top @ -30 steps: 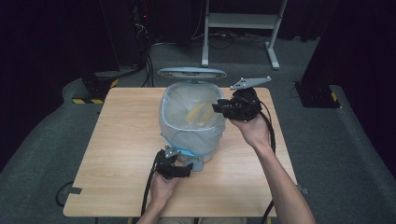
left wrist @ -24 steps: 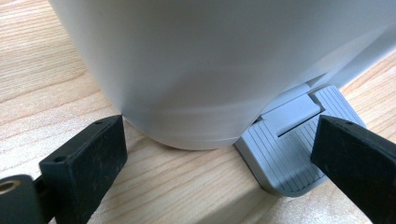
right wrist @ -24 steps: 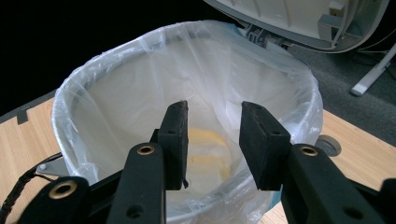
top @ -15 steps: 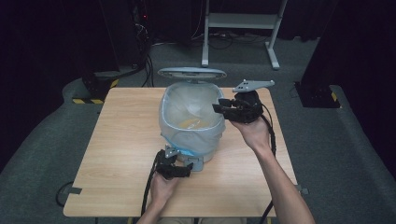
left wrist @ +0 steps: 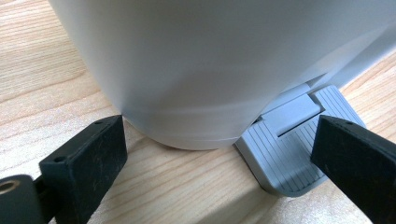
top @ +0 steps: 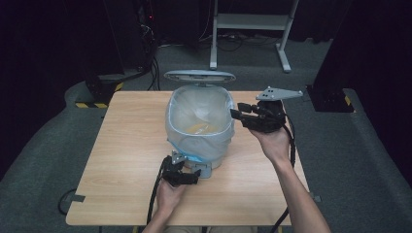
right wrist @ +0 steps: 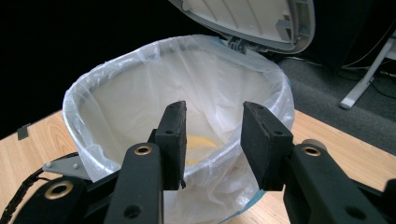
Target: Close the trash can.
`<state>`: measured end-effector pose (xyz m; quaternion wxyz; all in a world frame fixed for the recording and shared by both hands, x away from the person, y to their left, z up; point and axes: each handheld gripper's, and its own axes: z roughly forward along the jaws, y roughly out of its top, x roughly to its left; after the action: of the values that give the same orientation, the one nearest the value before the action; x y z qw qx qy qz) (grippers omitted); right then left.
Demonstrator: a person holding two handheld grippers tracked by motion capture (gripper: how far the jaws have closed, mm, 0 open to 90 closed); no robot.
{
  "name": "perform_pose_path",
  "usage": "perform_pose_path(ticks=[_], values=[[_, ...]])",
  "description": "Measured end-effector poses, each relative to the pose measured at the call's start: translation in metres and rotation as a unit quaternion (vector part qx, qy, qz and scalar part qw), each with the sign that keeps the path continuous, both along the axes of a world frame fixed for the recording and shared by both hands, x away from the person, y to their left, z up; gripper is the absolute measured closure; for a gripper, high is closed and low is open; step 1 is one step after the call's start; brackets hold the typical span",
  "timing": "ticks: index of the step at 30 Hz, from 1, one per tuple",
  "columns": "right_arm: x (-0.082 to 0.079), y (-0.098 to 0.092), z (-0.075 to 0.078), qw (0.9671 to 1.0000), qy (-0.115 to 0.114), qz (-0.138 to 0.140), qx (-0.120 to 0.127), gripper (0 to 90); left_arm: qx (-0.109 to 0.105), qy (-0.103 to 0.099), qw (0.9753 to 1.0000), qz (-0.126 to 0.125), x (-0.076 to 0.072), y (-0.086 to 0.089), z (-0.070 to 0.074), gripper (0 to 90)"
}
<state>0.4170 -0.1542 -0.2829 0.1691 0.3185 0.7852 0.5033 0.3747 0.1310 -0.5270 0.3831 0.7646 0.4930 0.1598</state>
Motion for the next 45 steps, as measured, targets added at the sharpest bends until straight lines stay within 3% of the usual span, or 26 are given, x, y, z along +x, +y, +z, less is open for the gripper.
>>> perform_pose_path(ticks=[22, 36, 45], values=[[-0.019, -0.029, -0.015, 0.9993, 0.002, -0.021, 0.03, 57.3, -0.001, 0.0, 1.0, 0.0, 0.0, 0.0, 0.0, 3.9], [-0.033, -0.053, -0.043, 0.9977, 0.012, -0.041, 0.052, 56.5, -0.001, 0.0, 1.0, 0.0, 0.0, 0.0, 0.0, 3.9], [-0.043, -0.057, -0.058, 0.9975, 0.008, -0.047, 0.052, 56.4, -0.001, 0.0, 1.0, 0.0, 0.0, 0.0, 0.0, 3.9]])
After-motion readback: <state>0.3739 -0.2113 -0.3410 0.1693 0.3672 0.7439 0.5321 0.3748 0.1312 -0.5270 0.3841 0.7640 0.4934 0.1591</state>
